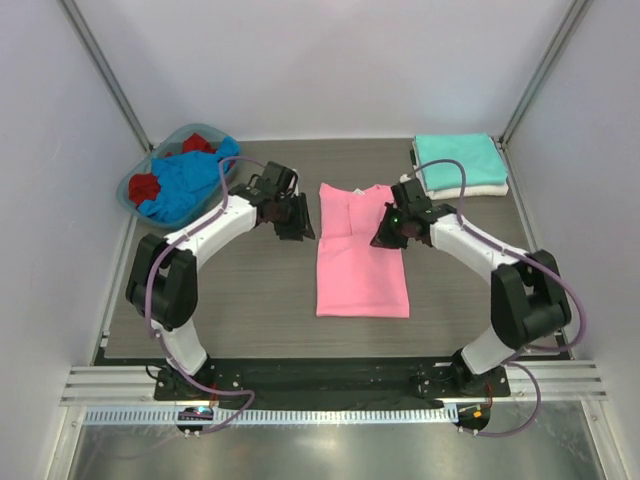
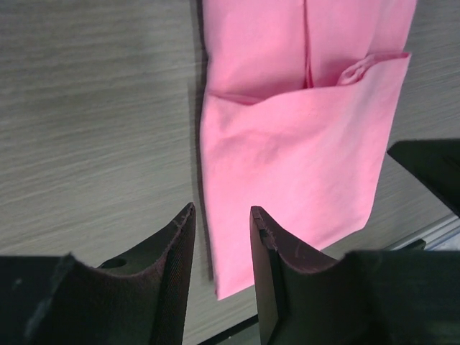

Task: Fold and stack the t-shirts
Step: Fold the tshirt

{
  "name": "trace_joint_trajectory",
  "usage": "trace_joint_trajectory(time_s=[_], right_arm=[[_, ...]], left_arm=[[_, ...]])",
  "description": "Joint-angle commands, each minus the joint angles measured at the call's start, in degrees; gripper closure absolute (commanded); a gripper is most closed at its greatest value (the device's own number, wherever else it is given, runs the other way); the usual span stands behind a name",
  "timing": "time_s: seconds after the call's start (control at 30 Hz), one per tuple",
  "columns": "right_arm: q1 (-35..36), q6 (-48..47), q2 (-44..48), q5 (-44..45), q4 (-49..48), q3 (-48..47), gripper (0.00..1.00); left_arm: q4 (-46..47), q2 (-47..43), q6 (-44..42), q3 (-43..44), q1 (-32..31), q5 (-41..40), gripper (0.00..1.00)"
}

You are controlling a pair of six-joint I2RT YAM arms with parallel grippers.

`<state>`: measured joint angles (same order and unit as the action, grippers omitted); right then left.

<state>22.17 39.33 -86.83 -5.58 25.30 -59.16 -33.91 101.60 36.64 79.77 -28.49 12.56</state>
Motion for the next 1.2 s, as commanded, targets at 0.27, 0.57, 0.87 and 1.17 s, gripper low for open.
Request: trace_joint_trajectory(time_s=[0.27, 0.57, 0.87, 1.17], right_arm=[[1.38, -3.65, -16.52, 0.75, -4.73, -6.76, 0.99], [2.17, -5.06, -15.75, 1.55, 1.32, -11.59, 0.98], [2.35, 3.99, 0.59, 5.32, 10.03, 0.14, 0.69], [2.43, 16.03, 25.00, 7.87, 12.93, 22.91, 0.63]], left_arm=[[0.43, -11.33, -1.39, -11.99, -0.86, 0.63, 0.61], [-0.55, -18.98, -0.88, -22.18, -6.93, -4.21, 0.56], [13.94, -22.23, 10.10, -33.70, -8.51, 7.37, 0.50], [25.82, -22.68, 19.34, -42.32, -10.00, 8.01, 0.48]])
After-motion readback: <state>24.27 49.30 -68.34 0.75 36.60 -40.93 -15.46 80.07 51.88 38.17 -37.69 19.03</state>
